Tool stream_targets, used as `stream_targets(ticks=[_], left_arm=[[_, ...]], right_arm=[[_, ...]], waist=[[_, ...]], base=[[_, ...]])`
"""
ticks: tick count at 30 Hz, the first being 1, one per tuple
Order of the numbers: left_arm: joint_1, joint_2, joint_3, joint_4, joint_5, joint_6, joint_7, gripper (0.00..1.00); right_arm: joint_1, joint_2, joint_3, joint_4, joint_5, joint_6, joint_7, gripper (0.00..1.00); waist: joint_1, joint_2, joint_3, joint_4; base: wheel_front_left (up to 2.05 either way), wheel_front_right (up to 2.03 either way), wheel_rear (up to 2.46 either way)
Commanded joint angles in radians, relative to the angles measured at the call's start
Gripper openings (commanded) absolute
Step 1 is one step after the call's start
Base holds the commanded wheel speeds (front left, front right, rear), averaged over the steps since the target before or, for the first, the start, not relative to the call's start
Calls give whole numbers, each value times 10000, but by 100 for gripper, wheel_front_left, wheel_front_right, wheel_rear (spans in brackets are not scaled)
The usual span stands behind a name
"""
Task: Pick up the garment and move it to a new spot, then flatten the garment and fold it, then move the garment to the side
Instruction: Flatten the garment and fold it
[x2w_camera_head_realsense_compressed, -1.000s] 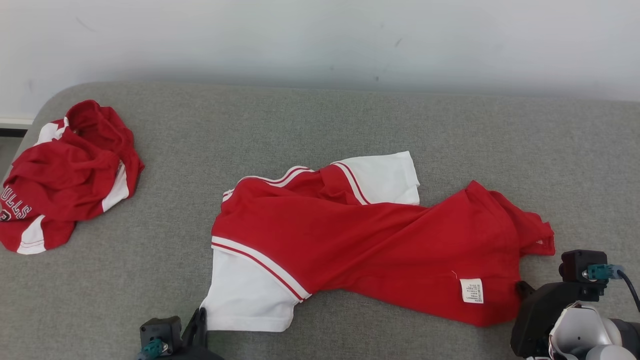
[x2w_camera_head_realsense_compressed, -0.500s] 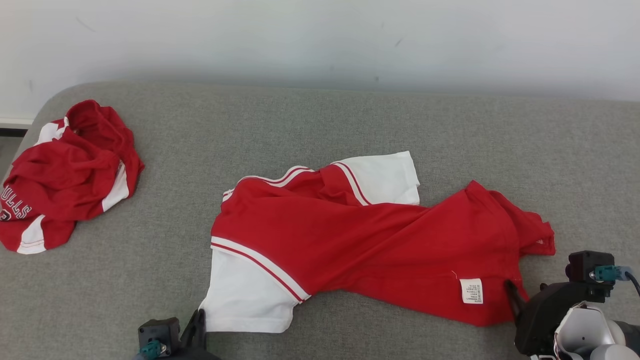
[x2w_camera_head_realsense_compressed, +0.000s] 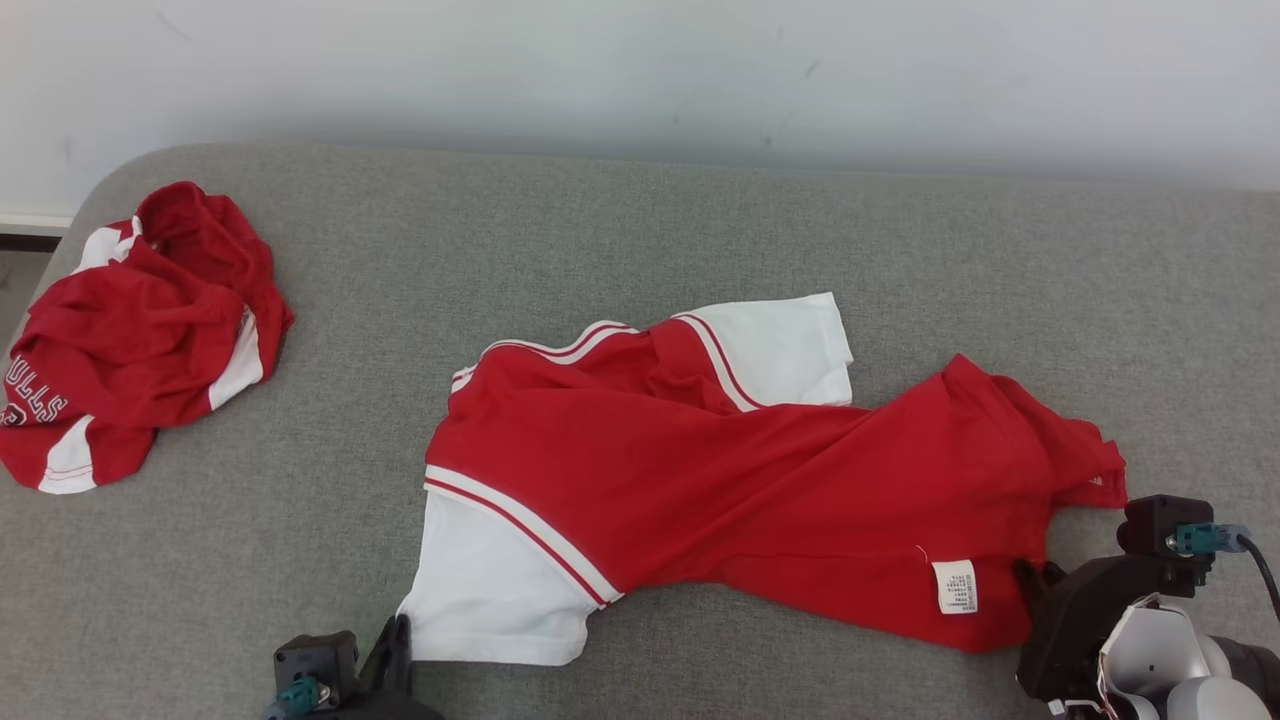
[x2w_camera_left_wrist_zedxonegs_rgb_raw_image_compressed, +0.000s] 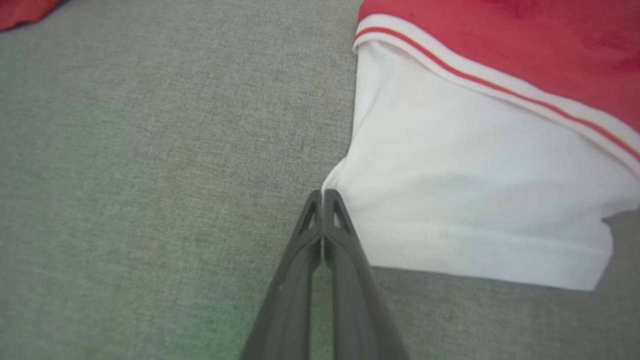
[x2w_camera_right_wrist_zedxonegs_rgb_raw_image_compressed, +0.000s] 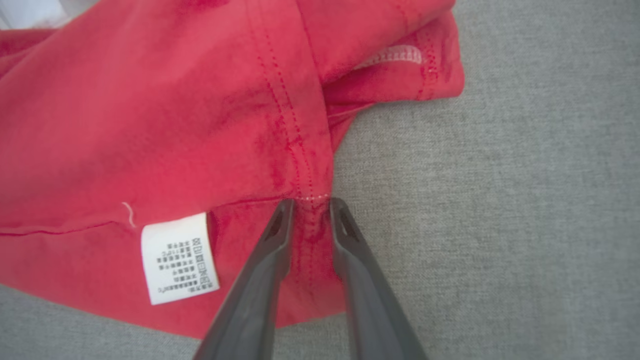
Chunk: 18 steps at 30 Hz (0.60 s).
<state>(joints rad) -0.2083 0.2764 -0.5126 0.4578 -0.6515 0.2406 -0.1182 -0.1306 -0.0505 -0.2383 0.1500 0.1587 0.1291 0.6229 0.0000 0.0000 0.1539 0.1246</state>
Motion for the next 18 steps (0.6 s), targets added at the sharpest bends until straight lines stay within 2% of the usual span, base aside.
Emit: stream_targets(ticks=[1,6,13,16,18], left_arm=[[-65,65,-5,-4,-6,15,32,0],[-128,66,-31,51,-39,-5,-2,0],[-154,30,-76,149,-76,-78,-34,0],[-158,32,-84,196,-100,-62,-47,0],[-162,41,-88,225,-115,-64,-66,0]], right_arm=[[-110,5,-24,51,14,27,-73,38],[-317,5,-84,300,-140,27,-192,37],[-445,7,-223,652,-374,24,-215,31],[-440,10,-232,807,-404,19,-158,20],[-460,9,-216,816,-420,19,-244,0]], waist=[[0,0,19,9],[0,0,99,32],[0,0,146,102],[0,0,147,125],[0,0,134,133]], base=[[0,0,0],[0,0,0],[0,0,0],[0,0,0],[0,0,0]])
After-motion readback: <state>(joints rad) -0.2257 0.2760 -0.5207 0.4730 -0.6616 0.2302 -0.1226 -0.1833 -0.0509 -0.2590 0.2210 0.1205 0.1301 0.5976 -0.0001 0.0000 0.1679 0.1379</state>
